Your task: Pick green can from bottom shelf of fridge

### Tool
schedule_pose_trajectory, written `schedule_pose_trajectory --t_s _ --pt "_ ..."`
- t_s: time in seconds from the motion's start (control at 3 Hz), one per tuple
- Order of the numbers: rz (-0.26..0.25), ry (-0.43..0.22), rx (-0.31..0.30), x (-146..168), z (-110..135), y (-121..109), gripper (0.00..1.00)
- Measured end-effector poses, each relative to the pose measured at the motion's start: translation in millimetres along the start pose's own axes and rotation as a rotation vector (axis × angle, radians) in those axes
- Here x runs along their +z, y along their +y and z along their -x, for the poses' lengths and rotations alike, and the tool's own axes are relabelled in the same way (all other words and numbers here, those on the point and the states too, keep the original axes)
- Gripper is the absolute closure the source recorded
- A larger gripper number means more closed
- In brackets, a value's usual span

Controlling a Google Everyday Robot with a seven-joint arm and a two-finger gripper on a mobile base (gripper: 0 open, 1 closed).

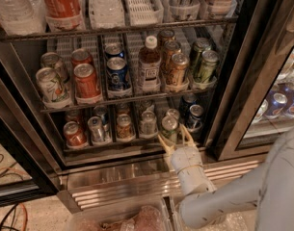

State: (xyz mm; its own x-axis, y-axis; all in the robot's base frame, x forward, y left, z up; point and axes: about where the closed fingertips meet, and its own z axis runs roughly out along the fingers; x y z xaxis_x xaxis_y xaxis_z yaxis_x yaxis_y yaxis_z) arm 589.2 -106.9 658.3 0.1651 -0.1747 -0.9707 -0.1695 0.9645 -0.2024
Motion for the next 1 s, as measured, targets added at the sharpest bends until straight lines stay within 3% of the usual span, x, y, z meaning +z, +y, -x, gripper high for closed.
schedule_pose_trajectory --t_s 1.0 --pt "0.001 0.024 0.068 -39.4 12.0 4.7 1.00"
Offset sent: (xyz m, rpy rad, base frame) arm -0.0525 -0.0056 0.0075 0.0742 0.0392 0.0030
